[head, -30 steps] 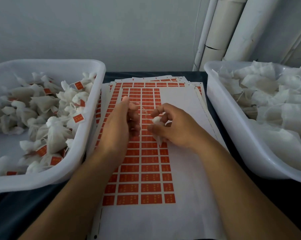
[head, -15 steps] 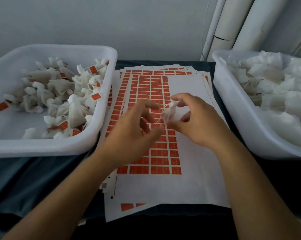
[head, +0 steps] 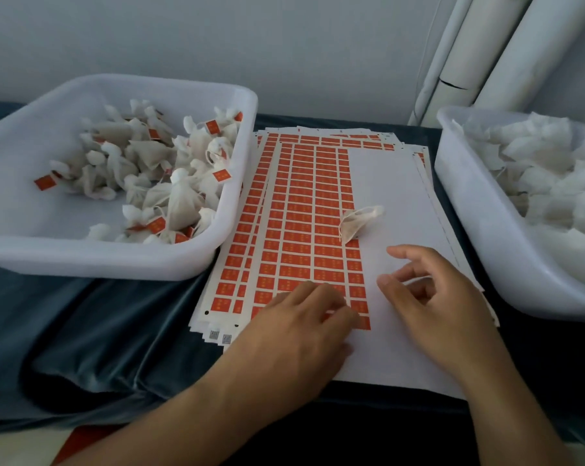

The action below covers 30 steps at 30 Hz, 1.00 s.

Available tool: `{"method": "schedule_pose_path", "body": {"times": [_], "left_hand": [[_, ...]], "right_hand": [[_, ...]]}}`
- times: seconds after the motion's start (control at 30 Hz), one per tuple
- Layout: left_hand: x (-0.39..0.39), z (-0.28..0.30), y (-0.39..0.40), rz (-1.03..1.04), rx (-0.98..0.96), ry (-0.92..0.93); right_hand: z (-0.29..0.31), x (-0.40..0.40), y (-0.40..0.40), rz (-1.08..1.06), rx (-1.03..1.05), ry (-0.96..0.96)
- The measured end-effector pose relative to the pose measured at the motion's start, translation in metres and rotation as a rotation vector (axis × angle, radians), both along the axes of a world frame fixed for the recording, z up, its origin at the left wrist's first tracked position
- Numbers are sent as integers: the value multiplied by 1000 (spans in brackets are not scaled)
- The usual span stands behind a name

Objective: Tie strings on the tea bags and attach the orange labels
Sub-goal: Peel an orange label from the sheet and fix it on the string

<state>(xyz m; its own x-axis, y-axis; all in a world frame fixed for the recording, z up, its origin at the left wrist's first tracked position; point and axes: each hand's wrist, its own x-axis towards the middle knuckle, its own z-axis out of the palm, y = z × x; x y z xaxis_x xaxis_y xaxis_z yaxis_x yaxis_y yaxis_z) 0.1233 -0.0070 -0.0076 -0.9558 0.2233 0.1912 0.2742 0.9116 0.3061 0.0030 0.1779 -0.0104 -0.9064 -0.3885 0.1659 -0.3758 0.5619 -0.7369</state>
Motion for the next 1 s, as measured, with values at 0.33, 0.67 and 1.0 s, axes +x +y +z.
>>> {"method": "schedule_pose_path", "body": {"times": [0.33, 0.67, 1.0], "left_hand": [[7, 0, 8, -71, -92, 28], [5, -9, 14, -92, -142, 38], [7, 1, 16, -74, -86, 31]], "right_hand": [[-7, 4, 7, -20, -45, -28], [-11, 8, 9, -34, -70, -34], [-9, 13, 7, -13, -120, -39]]}}
